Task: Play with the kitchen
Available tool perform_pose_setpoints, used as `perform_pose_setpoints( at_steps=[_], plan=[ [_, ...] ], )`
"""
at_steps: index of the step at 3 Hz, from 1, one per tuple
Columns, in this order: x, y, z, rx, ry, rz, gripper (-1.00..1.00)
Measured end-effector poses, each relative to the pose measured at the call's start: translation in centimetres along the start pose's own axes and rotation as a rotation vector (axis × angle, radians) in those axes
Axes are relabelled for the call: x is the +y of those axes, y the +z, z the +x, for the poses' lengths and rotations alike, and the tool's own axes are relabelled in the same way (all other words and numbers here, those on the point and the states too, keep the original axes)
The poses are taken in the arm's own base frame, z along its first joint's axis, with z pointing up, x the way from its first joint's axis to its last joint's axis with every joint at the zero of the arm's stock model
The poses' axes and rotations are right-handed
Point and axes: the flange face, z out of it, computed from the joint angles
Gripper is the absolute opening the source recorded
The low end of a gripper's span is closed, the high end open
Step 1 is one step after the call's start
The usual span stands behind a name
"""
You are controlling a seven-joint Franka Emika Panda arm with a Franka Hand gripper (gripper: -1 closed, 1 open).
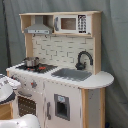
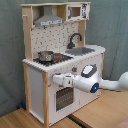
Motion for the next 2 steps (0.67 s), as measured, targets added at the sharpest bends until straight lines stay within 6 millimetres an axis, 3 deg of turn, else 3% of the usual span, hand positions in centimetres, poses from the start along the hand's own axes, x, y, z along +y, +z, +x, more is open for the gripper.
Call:
perform_pose_setpoints(
  at_steps=[2],
  plan=[
    [-0.1,0.03,-0.15,0.002,0.231,0.005,-1.0]
  ],
)
